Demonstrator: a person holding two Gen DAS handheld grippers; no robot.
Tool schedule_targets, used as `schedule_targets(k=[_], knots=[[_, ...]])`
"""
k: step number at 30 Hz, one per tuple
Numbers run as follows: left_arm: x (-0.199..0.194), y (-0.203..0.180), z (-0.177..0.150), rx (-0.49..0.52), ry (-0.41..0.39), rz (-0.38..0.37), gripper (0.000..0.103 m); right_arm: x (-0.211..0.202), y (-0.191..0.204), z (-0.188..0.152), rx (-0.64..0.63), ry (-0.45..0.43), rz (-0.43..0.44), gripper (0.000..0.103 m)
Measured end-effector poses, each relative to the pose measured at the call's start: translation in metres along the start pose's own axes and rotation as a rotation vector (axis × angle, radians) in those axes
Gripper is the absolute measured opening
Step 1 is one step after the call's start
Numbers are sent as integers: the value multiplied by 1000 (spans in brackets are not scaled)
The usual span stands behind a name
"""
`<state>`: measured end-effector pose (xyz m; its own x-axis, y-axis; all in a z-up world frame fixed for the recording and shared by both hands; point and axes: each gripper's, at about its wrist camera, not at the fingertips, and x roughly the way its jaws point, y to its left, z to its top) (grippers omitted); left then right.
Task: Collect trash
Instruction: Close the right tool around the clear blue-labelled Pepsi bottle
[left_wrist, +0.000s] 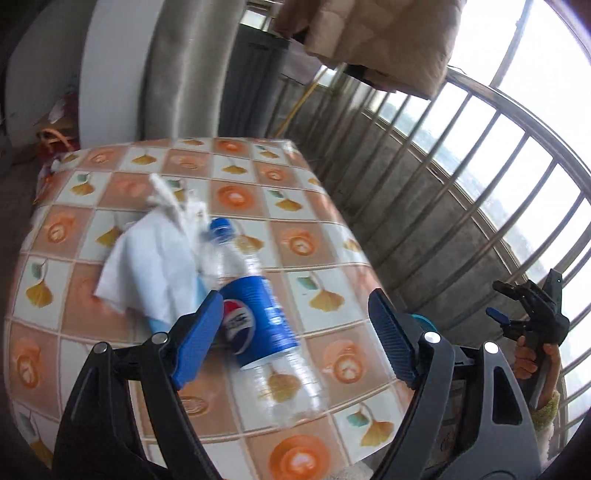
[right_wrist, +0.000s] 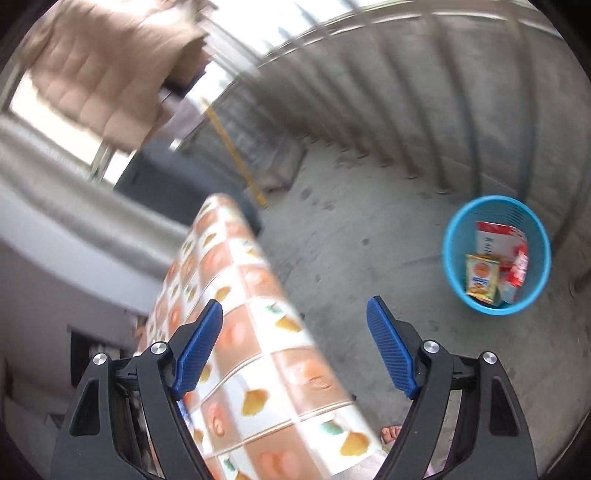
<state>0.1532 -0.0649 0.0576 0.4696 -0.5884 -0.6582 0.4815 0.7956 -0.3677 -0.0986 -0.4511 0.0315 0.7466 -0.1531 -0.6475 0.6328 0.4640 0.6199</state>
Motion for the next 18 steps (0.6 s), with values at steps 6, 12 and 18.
schedule_targets(k=[6,12,18], knots=[[-22,67,-21,-115,-34,84,76,52,101,-38,-232,187,72,79],[-24,95,-40,-137,-36,150,76,110,176,-90,-371,364,131,79],[-19,106,-42,-110,-49,190,76,160,224,-135,-475,471,123,79]])
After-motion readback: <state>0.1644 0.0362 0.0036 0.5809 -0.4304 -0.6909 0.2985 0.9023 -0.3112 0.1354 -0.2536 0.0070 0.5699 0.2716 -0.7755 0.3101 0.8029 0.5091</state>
